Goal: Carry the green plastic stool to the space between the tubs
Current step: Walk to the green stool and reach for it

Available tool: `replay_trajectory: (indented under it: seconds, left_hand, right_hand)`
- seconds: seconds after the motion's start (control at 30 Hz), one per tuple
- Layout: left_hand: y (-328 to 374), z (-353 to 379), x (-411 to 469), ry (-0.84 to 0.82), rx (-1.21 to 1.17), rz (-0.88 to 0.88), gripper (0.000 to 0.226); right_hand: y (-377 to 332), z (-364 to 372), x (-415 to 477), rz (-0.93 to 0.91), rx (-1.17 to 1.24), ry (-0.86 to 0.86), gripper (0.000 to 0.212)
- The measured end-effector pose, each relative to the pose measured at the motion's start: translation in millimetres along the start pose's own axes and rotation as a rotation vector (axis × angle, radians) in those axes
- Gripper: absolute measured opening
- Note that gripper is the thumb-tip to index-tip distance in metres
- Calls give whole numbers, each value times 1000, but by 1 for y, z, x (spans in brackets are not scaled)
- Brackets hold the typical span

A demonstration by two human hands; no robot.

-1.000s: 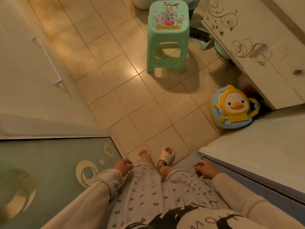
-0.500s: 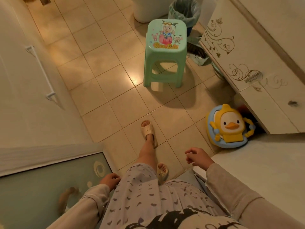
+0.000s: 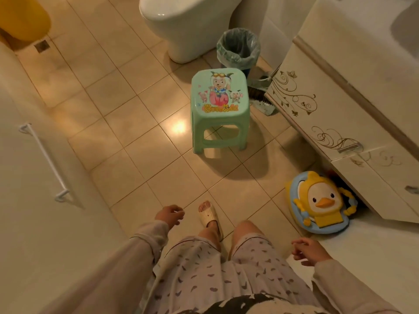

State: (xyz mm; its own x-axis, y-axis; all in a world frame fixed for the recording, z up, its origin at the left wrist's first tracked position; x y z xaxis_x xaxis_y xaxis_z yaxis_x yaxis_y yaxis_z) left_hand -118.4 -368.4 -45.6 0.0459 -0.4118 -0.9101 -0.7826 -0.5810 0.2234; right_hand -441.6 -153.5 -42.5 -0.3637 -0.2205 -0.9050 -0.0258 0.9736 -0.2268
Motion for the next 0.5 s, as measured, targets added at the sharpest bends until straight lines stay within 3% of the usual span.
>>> replay_trajectory:
  seconds: [0.13, 0.23, 0.33, 0.5]
  left_hand:
    - [50, -28, 13, -1, -15, 51, 32]
    - [69, -40, 24, 2, -29, 38, 31]
    - [74, -44, 32, -4, -27, -11, 31]
    - [63, -37, 37, 5, -48, -180, 30]
  right_hand:
    - [-28, -17, 9, 29, 30, 20, 30]
    - [-59, -24, 22, 11, 44, 5, 17]
    - [-97, -33, 41, -41, 2, 2, 6]
    - [-177, -53, 78, -130, -96, -55, 9]
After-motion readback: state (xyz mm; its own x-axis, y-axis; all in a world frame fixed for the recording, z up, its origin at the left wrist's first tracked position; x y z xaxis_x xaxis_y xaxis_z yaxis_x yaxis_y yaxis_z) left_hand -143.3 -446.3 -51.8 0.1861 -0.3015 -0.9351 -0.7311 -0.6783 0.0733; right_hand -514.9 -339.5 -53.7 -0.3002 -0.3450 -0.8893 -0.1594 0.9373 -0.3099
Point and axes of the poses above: each hand's wrist, its own x-axis towards the middle knuckle, its own z-axis out of the palm, y = z × x, the point moved 5 cm from there along x, towards the middle knuckle, and after that the axes turned 6 degrees about -z, right-handed, at the moved point
